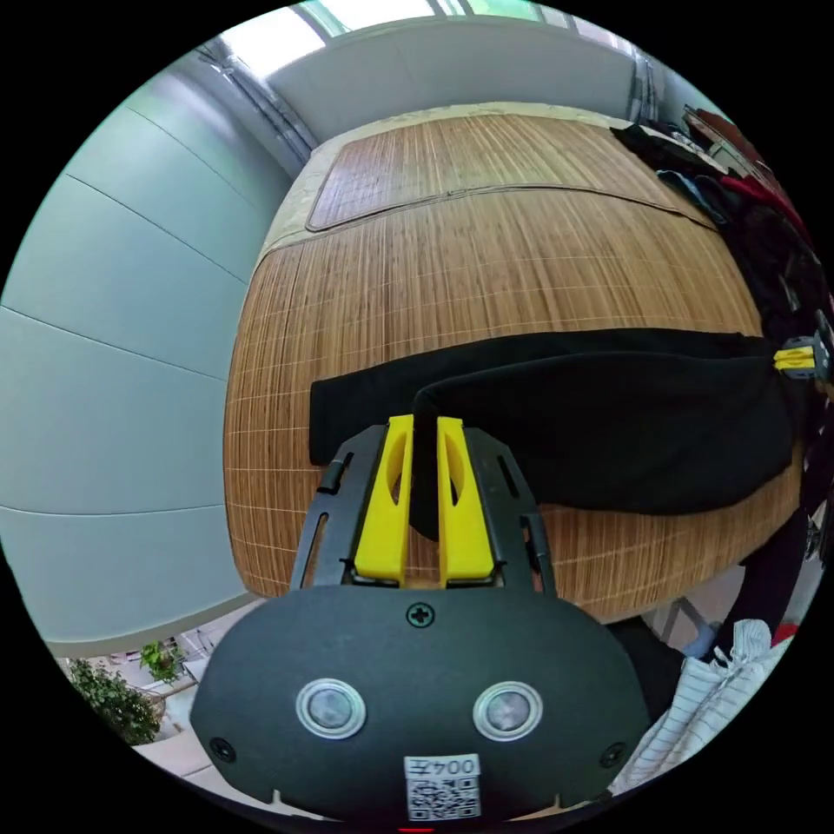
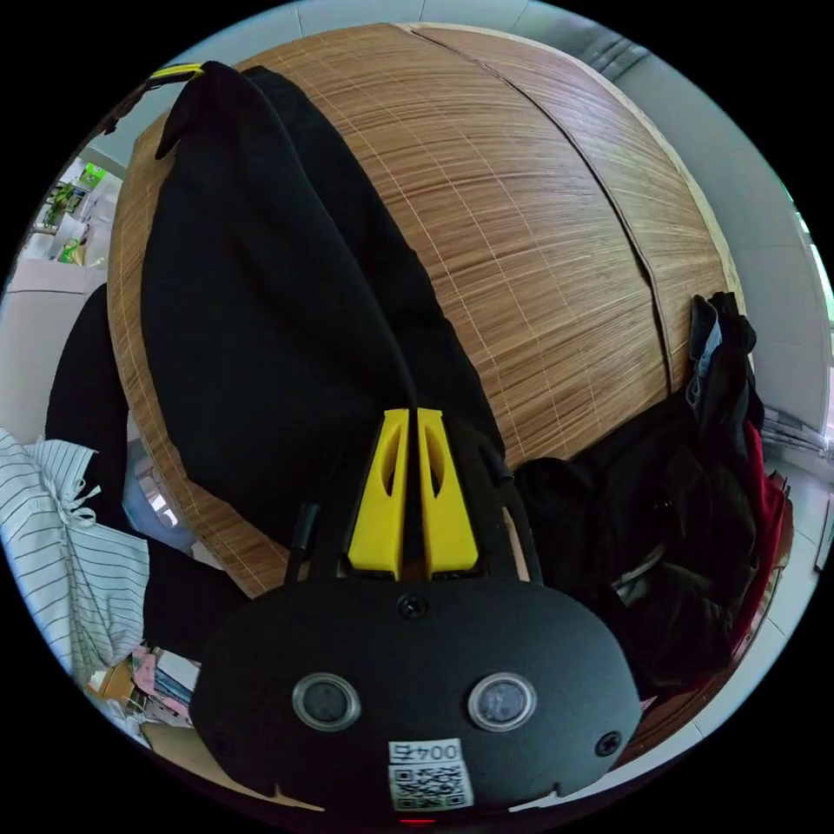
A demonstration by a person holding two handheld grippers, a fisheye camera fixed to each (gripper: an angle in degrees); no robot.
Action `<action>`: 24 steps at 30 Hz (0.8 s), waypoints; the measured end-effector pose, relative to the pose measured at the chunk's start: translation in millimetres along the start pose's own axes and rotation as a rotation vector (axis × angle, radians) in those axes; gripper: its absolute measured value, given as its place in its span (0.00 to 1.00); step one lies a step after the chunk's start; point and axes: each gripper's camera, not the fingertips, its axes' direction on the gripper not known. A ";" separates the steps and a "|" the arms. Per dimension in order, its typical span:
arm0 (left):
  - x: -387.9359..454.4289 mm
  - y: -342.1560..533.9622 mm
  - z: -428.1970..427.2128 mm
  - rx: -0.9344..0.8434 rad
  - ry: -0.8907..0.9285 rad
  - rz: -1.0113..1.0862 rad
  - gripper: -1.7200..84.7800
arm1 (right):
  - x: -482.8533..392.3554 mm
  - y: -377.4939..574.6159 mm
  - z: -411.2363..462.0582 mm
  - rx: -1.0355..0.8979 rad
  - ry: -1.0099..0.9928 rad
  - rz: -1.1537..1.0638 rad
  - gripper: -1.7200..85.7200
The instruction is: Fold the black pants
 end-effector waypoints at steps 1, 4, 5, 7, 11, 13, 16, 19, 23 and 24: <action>-0.8 -5.6 7.6 -0.007 -0.007 -0.014 0.04 | 2.6 -1.7 3.6 -0.006 -0.011 0.006 0.05; -14.4 -22.8 31.8 -0.007 -0.169 -0.133 0.04 | 14.6 -4.0 13.0 -0.009 -0.039 0.044 0.09; -20.3 -26.0 37.4 -0.009 -0.246 -0.152 0.04 | 21.1 -1.6 11.5 0.007 -0.033 0.084 0.10; -26.4 -25.9 38.3 0.019 -0.286 -0.165 0.04 | 29.7 6.5 6.5 0.036 0.013 0.164 0.13; 9.2 -6.5 18.9 0.206 0.014 -0.055 0.05 | 17.8 52.8 -18.7 0.181 0.114 0.349 0.14; 52.4 10.2 10.9 0.279 0.179 0.066 0.05 | -5.3 79.7 -23.1 0.237 0.112 0.371 0.15; 149.7 44.4 6.8 0.344 0.338 0.305 0.08 | -61.2 118.9 -15.2 0.249 0.180 0.335 0.17; 243.3 77.9 19.3 0.365 0.342 0.503 0.12 | -106.8 147.6 1.2 0.251 0.214 0.293 0.18; 317.6 96.1 62.2 0.270 0.388 0.666 0.17 | -131.9 161.6 17.6 0.257 0.220 0.294 0.18; 328.7 97.4 73.7 0.245 0.375 0.693 0.17 | -137.0 162.0 16.0 0.257 0.226 0.281 0.18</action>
